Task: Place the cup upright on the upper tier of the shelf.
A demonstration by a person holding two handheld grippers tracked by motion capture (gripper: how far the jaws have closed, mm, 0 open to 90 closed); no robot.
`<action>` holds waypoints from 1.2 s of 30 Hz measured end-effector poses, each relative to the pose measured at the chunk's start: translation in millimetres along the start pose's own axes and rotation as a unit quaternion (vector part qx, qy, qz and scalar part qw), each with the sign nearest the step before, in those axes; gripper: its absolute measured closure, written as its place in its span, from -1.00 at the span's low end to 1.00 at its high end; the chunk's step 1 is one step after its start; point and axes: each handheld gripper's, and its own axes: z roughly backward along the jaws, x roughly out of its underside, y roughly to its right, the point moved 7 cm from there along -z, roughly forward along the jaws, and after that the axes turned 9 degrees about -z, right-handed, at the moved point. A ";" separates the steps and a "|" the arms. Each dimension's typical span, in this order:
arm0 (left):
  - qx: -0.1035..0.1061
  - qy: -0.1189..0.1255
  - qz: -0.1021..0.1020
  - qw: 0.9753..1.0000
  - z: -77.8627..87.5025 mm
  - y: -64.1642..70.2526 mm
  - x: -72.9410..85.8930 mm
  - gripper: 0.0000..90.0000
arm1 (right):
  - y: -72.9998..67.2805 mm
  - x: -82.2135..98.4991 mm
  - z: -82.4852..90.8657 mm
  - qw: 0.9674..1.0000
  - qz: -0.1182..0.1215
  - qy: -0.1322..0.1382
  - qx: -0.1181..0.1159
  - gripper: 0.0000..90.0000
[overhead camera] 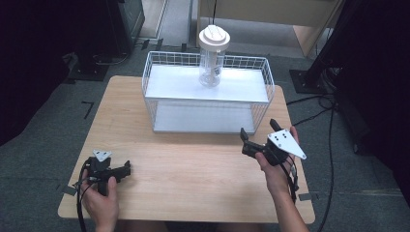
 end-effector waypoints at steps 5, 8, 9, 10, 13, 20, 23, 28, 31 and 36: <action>0.000 0.000 0.000 1.000 0.1 0.0 0.0 -1.00 | 19.5 15.7 10.8 1.000 -0.011 -0.010 0.020 -0.97; 0.000 0.000 0.001 1.000 0.0 0.1 0.0 -1.00 | 29.4 26.1 16.9 0.999 -0.010 -0.018 0.032 -0.97; 0.000 0.000 0.001 1.000 0.1 0.2 0.0 -1.00 | 32.4 29.7 18.6 0.999 -0.002 -0.021 0.038 -0.97; 0.000 0.000 0.001 1.000 0.1 0.1 0.0 -1.00 | 35.5 33.6 20.3 0.999 0.006 -0.022 0.045 -0.97; 0.000 0.000 0.001 1.000 0.1 0.2 0.0 -1.00 | 44.4 46.6 25.6 0.998 0.006 -0.033 0.056 -0.97; 0.000 0.000 0.002 1.000 0.0 0.3 -0.1 -1.00 | 66.5 74.8 39.6 0.994 -0.010 -0.065 0.087 -0.97; 0.000 0.000 0.002 1.000 0.0 0.3 -0.1 -1.00 | 73.8 84.0 45.7 0.993 -0.017 -0.071 0.092 -0.97; 0.000 0.000 0.002 1.000 0.0 0.3 -0.1 -1.00 | 83.3 100.3 51.9 0.990 -0.019 -0.091 0.102 -0.97; 0.000 0.000 0.002 1.000 0.0 0.3 -0.1 -1.00 | 88.1 109.5 55.5 0.989 -0.026 -0.102 0.106 -0.97; 0.000 0.000 0.002 1.000 0.0 0.3 -0.1 -1.00 | 96.2 124.6 62.0 0.986 -0.029 -0.121 0.114 -0.97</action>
